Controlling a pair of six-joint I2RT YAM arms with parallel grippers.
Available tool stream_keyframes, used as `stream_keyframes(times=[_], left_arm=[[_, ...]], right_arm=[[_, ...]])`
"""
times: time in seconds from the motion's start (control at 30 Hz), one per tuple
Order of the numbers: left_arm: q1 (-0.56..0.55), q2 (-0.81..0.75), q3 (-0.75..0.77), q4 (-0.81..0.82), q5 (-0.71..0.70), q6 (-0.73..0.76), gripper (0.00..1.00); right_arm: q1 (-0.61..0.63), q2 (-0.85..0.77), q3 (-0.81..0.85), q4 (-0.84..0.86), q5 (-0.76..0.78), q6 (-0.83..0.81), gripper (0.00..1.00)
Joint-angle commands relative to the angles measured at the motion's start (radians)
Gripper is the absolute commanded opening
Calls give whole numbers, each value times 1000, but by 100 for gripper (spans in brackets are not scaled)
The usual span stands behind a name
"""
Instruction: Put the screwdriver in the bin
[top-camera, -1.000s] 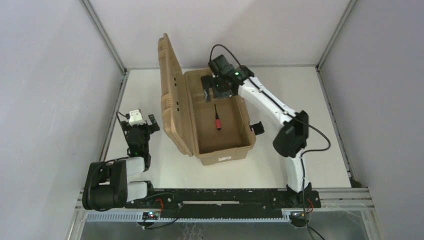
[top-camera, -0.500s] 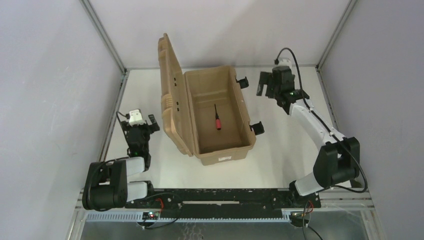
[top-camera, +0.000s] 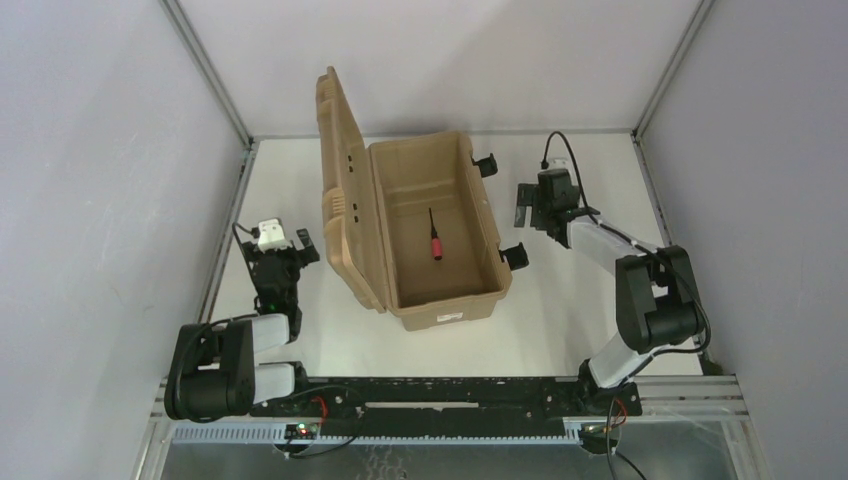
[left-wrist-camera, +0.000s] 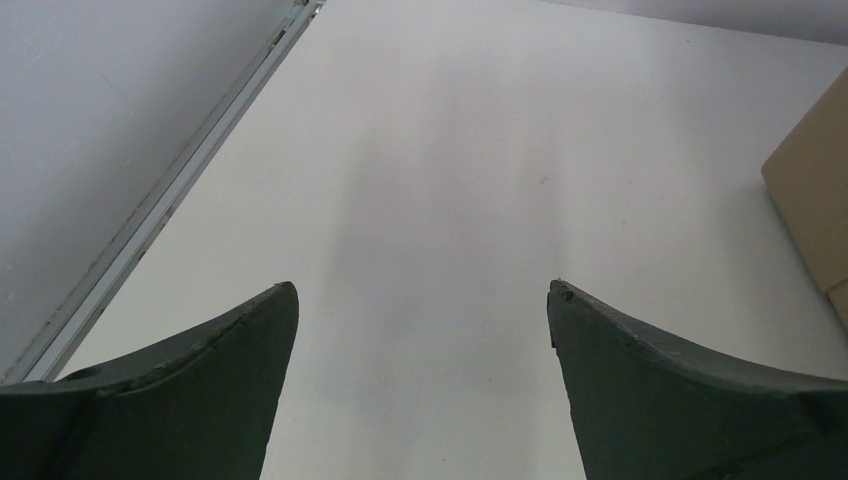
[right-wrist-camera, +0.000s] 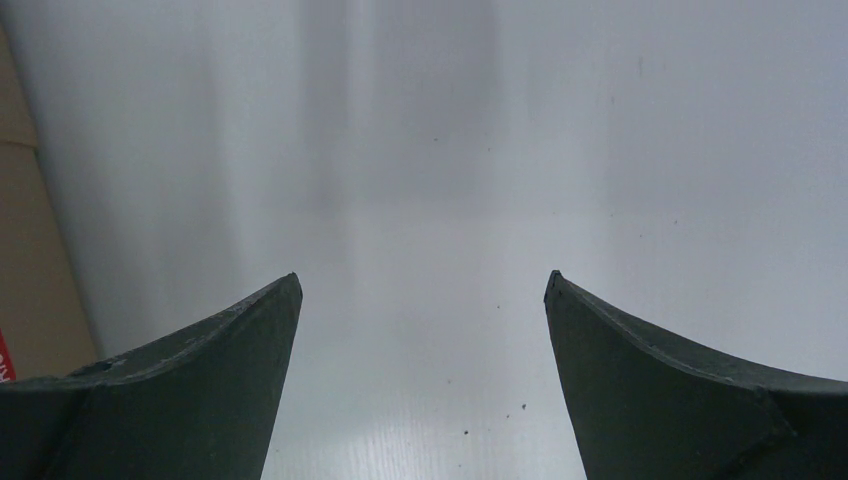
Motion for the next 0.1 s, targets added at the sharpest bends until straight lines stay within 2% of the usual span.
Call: stream_keyframes(times=[0.0,0.07], left_arm=[[2,2,32,67,10,20,100],[2,2,32,67,9,19,100]], right_arm=[[-1,-24,22,73,-5,-17,100],[-1,-24,22,70,-6,-15,100]])
